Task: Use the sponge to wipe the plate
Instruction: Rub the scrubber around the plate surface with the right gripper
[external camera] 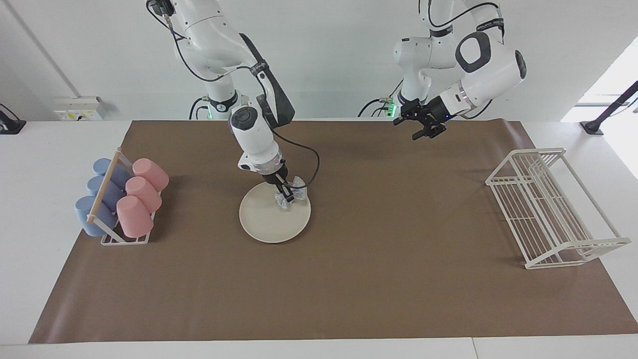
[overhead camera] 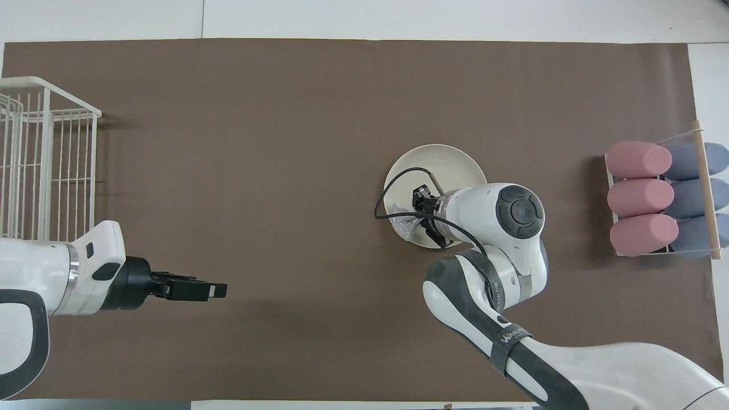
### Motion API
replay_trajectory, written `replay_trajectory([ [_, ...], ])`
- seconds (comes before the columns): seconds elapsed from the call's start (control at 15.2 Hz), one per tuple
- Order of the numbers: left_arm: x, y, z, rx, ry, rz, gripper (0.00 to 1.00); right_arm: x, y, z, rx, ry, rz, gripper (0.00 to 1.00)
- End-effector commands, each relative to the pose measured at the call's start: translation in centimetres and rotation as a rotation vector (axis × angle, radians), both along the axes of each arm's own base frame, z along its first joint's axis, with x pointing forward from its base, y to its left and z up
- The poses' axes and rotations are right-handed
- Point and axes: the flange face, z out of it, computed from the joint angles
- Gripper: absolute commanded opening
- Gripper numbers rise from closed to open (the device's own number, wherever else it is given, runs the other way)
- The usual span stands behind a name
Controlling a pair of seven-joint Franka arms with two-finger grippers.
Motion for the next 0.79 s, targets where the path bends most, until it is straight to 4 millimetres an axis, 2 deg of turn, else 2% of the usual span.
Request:
replay_trajectory([
  [0.0,1.1,0.9,0.0,0.137,-0.027,0.014,1.0,-0.8,-0.9,-2.0,0.0,-0.036,0.035,0.0],
  [0.13,1.2,1.4,-0.2,0.224,-0.028,0.032,1.0,0.3,-3.6,-2.7,-0.008,-0.057,0.072,0.0],
  [0.33,1.3,2.1,-0.4,0.301,-0.004,0.089,1.0,1.3,-6.4,-3.1,-0.018,-0.077,0.12,0.0],
  [0.59,1.4,2.8,-0.5,0.329,0.02,0.153,1.0,1.5,-6.5,-3.2,-0.015,-0.089,0.111,0.0],
  [0.72,1.5,2.8,-0.3,0.327,0.018,0.156,1.0,1.1,-5.7,-3.8,-0.006,-0.071,0.096,0.0],
])
